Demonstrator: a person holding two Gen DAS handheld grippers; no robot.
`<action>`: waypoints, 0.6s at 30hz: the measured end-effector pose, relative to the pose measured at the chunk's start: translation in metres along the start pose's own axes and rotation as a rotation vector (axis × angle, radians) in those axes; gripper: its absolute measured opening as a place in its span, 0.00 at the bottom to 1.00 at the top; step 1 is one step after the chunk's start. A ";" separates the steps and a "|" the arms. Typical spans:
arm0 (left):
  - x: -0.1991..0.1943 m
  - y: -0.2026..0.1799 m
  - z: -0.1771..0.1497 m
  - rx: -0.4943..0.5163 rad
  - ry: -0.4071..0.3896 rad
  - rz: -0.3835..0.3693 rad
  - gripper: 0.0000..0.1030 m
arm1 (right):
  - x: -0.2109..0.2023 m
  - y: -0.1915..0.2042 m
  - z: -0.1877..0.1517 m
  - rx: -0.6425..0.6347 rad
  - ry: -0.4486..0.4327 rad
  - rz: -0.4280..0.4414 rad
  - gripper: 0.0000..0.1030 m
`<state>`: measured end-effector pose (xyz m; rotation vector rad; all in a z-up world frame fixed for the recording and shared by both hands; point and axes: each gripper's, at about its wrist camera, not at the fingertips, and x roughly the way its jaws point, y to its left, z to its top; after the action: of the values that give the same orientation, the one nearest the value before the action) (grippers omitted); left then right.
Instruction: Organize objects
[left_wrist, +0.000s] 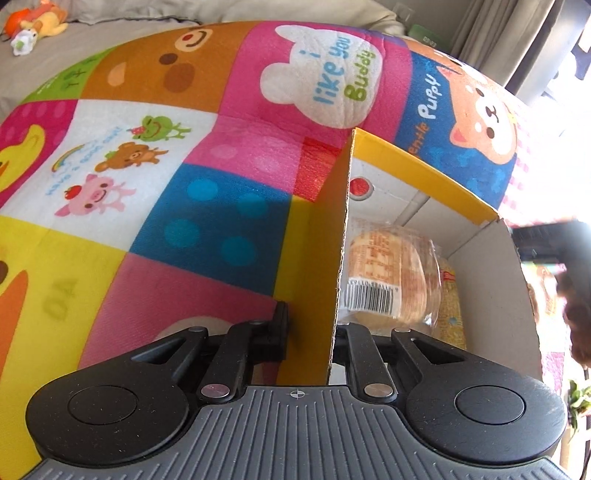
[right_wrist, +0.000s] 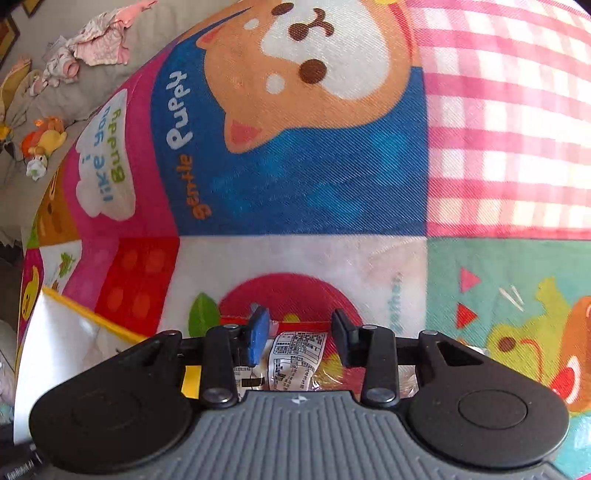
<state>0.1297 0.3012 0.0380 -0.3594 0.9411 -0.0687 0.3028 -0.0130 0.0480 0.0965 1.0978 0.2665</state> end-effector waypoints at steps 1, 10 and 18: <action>0.000 0.000 0.000 -0.001 0.000 -0.001 0.14 | -0.006 -0.004 -0.007 -0.023 0.005 -0.012 0.36; 0.000 0.000 0.000 -0.002 0.001 0.000 0.14 | -0.032 -0.037 -0.039 0.111 0.022 0.243 0.56; 0.000 0.000 0.000 0.000 0.003 0.004 0.14 | -0.031 0.003 -0.051 -0.110 0.021 0.094 0.69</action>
<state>0.1295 0.3008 0.0384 -0.3571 0.9452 -0.0657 0.2432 -0.0208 0.0522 0.0472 1.0983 0.4130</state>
